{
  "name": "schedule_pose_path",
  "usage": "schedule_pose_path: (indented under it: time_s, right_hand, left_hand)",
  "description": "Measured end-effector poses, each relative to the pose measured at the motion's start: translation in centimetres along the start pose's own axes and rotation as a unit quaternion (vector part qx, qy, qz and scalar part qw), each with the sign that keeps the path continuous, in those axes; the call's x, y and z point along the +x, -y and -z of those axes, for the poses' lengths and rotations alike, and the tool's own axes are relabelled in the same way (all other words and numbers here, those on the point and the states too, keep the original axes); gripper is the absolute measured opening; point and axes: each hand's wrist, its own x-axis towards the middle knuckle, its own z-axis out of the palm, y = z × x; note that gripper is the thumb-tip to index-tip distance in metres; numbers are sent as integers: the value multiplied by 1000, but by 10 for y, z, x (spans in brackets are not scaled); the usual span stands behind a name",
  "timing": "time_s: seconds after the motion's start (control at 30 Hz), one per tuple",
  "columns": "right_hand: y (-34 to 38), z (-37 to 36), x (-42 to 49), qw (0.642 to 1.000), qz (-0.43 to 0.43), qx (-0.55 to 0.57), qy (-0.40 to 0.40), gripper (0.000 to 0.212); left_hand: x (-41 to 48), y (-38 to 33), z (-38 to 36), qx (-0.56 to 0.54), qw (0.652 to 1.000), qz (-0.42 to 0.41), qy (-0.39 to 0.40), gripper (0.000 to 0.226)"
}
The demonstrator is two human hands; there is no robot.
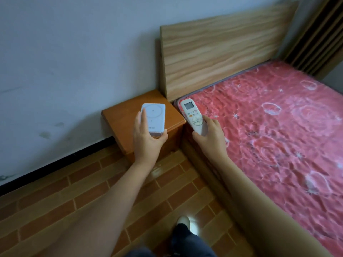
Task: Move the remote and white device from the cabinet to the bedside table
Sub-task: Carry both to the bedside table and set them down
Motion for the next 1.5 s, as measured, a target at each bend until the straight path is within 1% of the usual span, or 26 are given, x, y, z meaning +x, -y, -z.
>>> schedule_pose_path:
  time_s: [0.2, 0.33, 0.67, 0.83, 0.97, 1.1, 1.17, 1.3, 1.5]
  right_hand:
    - [-27, -14, 96, 999, 24, 1, 48, 51]
    - [-38, -37, 151, 996, 28, 9, 83, 52]
    - [-44, -110, 289, 993, 8, -29, 114, 55]
    - [-45, -134, 332, 989, -5, -23, 146, 54]
    - [-52, -152, 361, 984, 2, -23, 174, 53]
    - [-67, -171, 387, 974, 4, -37, 225, 50]
    - [-76, -180, 399, 967, 16, -47, 250, 49]
    - [-93, -196, 421, 955, 26, -62, 289, 54]
    - [-123, -224, 446, 945, 20, -61, 321, 57]
  left_hand:
    - [51, 17, -48, 38, 997, 46, -51, 80]
    - [87, 39, -70, 60, 993, 71, -70, 78]
    - [206, 87, -121, 121, 982, 120, -76, 77]
    - [248, 112, -145, 111, 980, 156, -58, 79]
    - [263, 128, -165, 118, 974, 182, -64, 79]
    - [267, 140, -184, 138, 966, 206, -71, 79]
    - [267, 147, -190, 158, 960, 222, -70, 81]
    - [268, 160, -205, 190, 940, 270, -88, 80]
    - [265, 179, -252, 175, 928, 316, -90, 80]
